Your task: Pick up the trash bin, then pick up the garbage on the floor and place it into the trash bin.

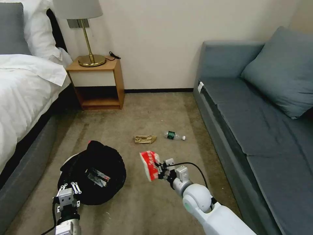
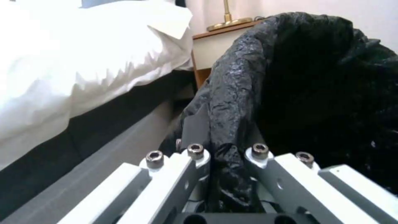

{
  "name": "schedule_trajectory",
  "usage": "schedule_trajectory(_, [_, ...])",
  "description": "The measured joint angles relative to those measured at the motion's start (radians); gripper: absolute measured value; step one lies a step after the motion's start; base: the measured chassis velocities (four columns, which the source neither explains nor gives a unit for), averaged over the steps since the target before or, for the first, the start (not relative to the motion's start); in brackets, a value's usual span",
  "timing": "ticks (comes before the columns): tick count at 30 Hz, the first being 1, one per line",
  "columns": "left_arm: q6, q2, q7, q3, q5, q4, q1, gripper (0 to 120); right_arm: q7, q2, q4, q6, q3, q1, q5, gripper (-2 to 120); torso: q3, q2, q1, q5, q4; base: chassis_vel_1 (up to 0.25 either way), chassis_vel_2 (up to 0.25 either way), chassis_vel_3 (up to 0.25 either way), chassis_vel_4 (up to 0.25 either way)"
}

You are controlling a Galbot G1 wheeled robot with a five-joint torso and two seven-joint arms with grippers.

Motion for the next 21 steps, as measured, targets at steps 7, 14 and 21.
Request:
schedule_trajectory(7, [0.016, -0.001, 0.0, 0.024, 0.007, 0.012, -0.014, 4, -0.021, 0.006, 0.009, -0.029, -0.075, 0.08, 0.055, 0, 0.0, 0.0, 0.0, 0.0001, -0.0001, 0.0, 0.0, 0.0, 0.0])
schedule_trajectory(14, [0.037, -0.003, 0.001, 0.05, 0.009, 0.024, -0.036, 4, -0.027, 0.013, -0.035, -0.055, -0.161, 0.18, 0.074, 0, 0.0, 0.0, 0.0, 0.0001, 0.0, 0.0, 0.0, 0.0, 0.0])
schedule_trajectory(21, [0.054, -0.005, 0.001, 0.071, 0.004, 0.014, -0.05, 4, -0.035, 0.068, -0.134, -0.065, -0.2, 0.222, 0.009, 0, 0.0, 0.0, 0.0, 0.0003, 0.0, 0.0, 0.0, 0.0, 0.0])
